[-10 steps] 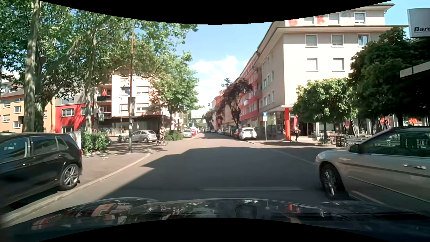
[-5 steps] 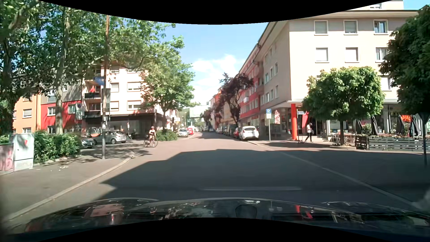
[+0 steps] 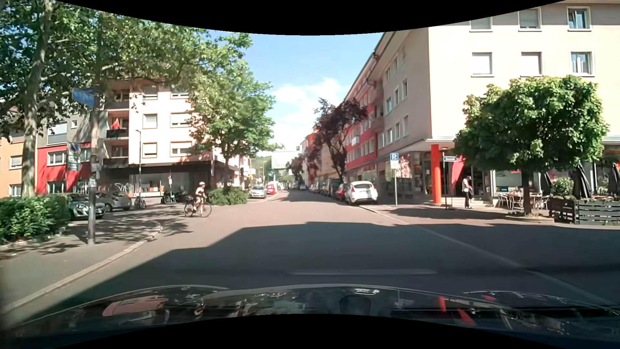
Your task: Follow the waypoints while adhering to traffic rules and regulations
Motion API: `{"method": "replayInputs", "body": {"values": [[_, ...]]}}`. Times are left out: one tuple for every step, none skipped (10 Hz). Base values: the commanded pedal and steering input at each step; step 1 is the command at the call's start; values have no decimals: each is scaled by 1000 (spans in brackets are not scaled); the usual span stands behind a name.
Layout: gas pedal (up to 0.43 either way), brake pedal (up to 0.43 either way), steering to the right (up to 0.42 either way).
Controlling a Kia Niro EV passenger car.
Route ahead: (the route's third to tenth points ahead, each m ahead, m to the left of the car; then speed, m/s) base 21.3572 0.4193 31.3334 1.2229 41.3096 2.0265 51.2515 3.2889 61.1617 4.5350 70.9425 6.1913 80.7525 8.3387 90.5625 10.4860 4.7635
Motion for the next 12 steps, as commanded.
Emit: {"method": "replayInputs", "body": {"values": [[228, 0, 4], [228, 0, 0], [228, 0, -4], [228, 0, -7], [228, 0, -10], [228, 0, -15], [228, 0, -18], [228, 0, -22], [228, 0, -23], [228, 0, -24], [228, 0, -25], [228, 0, -25]]}}
